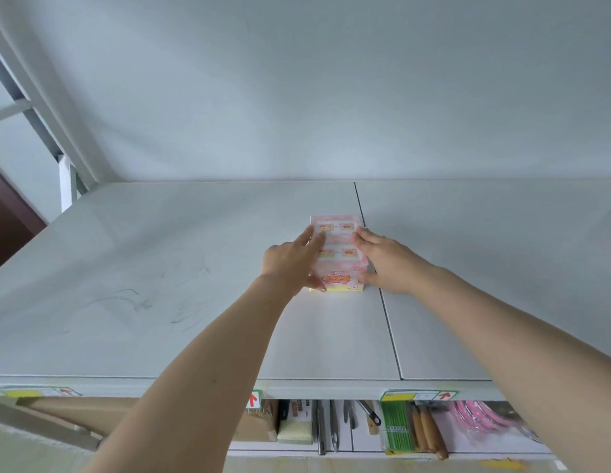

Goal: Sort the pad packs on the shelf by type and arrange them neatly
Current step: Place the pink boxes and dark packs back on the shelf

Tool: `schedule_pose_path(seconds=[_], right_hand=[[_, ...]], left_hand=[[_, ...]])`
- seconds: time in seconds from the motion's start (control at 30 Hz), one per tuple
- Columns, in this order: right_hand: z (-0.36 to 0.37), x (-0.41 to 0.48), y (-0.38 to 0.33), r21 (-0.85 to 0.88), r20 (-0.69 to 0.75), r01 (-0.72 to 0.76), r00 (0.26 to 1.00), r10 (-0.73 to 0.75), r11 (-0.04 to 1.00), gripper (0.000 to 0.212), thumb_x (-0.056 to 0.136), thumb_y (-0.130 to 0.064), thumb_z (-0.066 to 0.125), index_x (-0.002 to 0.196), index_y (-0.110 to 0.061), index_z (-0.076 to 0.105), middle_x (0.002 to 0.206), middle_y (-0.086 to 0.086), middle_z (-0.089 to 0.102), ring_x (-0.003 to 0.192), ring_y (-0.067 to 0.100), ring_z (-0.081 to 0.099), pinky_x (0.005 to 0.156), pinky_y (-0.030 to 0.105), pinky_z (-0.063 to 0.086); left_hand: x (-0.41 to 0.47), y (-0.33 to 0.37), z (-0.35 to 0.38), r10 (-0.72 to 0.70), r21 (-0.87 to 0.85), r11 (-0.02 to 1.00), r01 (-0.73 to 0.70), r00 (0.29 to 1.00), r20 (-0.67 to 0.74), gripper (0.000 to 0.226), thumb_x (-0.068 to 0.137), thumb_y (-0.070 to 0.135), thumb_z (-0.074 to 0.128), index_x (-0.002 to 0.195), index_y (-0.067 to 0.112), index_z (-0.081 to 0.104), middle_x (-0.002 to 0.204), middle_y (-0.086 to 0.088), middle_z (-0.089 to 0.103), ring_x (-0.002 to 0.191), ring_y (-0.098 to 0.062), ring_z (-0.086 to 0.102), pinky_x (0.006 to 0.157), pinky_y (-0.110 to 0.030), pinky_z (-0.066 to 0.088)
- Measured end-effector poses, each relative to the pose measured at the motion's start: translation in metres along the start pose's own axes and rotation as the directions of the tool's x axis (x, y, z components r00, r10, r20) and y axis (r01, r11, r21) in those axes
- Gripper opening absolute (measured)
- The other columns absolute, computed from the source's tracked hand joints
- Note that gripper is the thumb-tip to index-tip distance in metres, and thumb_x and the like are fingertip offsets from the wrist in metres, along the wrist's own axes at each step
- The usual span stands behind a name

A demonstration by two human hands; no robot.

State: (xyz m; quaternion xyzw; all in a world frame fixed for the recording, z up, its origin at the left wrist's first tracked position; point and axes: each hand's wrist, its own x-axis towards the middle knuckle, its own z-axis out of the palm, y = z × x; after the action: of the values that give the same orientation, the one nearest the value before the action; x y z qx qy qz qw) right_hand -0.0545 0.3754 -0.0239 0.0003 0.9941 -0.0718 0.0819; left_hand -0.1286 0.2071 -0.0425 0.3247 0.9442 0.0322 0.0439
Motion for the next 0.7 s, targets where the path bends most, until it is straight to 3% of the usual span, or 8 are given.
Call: schedule_pose_path(seconds=[0.13, 0.3, 0.47, 0.7], right_hand=[[-0.004, 0.007, 0.000, -0.023, 0.018, -0.003, 1.000, 0.004, 1.000, 0.076, 0.093, -0.030, 0.051, 0.148, -0.007, 0.004, 0.158, 0.006, -0.004, 0.145, 0.019, 0.006, 0.113, 0.025, 0.008], [-0.001, 0.010, 0.000, -0.053, 0.033, -0.013, 0.999, 0.014, 0.999, 0.072, 0.097, -0.027, 0.043, 0.147, -0.004, -0.002, 0.157, 0.009, -0.010, 0.145, 0.023, 0.000, 0.114, 0.028, 0.003], [-0.001, 0.014, 0.002, -0.071, 0.039, -0.029, 0.999, 0.032, 0.997, 0.071, 0.097, -0.026, 0.043, 0.147, -0.005, -0.003, 0.157, 0.009, -0.012, 0.145, 0.027, 0.004, 0.115, 0.030, 0.005], [0.001, 0.009, 0.005, -0.083, 0.005, -0.038, 0.999, 0.039, 0.996, 0.082, 0.092, -0.043, 0.047, 0.148, -0.019, -0.008, 0.156, 0.003, -0.019, 0.145, 0.023, -0.010, 0.119, 0.038, 0.003]], left_hand=[[0.011, 0.000, 0.002, -0.021, 0.077, 0.997, 0.022, 1.000, -0.013, 0.093, 0.074, 0.051, 0.069, 0.145, 0.027, 0.014, 0.155, 0.011, 0.015, 0.109, -0.027, 0.057, 0.071, -0.032, 0.039], [0.017, 0.004, 0.007, -0.069, 0.018, 0.997, 0.069, 0.998, -0.001, 0.094, 0.076, 0.051, 0.068, 0.146, 0.026, 0.010, 0.158, 0.009, 0.005, 0.108, -0.027, 0.059, 0.070, -0.030, 0.041], [0.019, 0.005, 0.004, -0.078, -0.002, 0.997, 0.078, 0.997, -0.014, 0.093, 0.074, 0.051, 0.070, 0.144, 0.025, 0.015, 0.157, 0.010, 0.008, 0.107, -0.027, 0.060, 0.067, -0.031, 0.040], [0.007, 0.000, 0.001, -0.059, -0.031, 0.998, 0.060, 0.998, 0.021, 0.107, 0.074, 0.055, 0.068, 0.148, 0.030, -0.005, 0.158, 0.001, -0.008, 0.135, -0.026, 0.032, 0.093, -0.040, 0.042]])
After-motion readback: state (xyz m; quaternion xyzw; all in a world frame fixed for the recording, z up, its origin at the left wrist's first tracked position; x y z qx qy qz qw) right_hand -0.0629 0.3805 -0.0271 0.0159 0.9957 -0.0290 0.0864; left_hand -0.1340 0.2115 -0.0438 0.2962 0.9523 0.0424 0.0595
